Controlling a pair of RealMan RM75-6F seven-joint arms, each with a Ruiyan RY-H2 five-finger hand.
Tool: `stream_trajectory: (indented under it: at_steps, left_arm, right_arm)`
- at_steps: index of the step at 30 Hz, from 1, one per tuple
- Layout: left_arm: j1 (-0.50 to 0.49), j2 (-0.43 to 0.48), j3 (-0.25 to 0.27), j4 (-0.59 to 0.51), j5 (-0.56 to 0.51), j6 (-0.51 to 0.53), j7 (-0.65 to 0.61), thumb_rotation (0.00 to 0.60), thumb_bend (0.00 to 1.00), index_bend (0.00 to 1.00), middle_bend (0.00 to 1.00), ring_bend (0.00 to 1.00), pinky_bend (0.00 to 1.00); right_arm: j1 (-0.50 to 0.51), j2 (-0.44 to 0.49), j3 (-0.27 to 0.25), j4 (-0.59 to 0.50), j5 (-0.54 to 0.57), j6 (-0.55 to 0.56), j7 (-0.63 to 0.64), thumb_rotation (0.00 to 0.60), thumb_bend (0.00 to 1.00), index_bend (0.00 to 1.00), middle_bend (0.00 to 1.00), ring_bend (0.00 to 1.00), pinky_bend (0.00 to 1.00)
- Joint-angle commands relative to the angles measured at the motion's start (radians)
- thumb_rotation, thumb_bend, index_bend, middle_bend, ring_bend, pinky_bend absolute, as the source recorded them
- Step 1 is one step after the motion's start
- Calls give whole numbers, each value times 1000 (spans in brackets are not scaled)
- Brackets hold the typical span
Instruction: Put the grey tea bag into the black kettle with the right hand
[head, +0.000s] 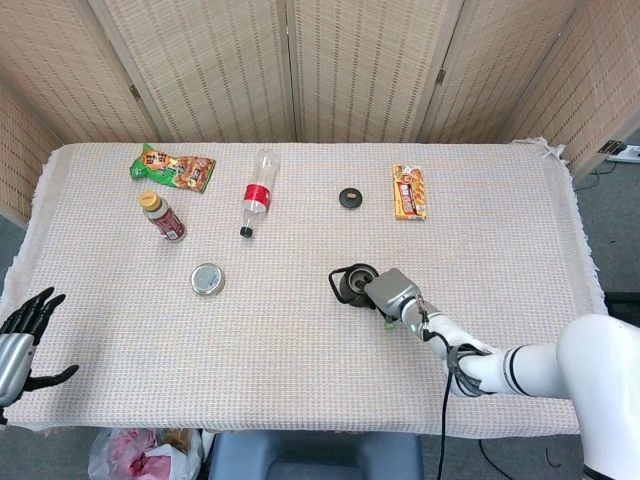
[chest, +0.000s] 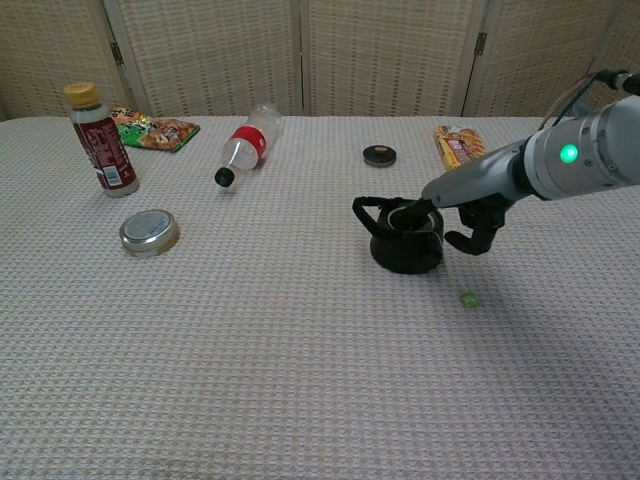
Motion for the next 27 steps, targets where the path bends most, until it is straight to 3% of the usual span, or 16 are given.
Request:
stream_trajectory:
  at_steps: [1,10,13,17,24,27]
  left_arm:
    - [1,-1,0,2,-2,0,0,600,189,0,0,0,159]
    - [1,-7,-3,-5,-8,2,30,600,189,0,0,0,159]
    - [1,-10,-4,-12,-9,3,43,600,189,0,0,0,159]
    - [-2,-13,0,-21,-4,-4,59,600,188,0,0,0,159]
    - [-2,-17,8,-32,14,0,81,600,188,0,0,0,159]
    - [-2,-18,13,-36,24,2,86,600,188,0,0,0,159]
  right_arm:
    - [-17,40,22,-44,-35,30,31,600,688,118,127,825,963]
    - [-149,256,66,-263,-265,172,145,600,659,118,105,795,960]
    - [-235,334,62,-340,-396,257,190,600,626,118,87,700,933]
    - [-407,396,7,-396,-610,449,202,600,578,118,55,584,897]
    - [-733,351,-94,-328,-882,783,213,600,539,118,40,512,832]
    - [-865,289,-106,-231,-960,913,249,600,528,118,38,459,721]
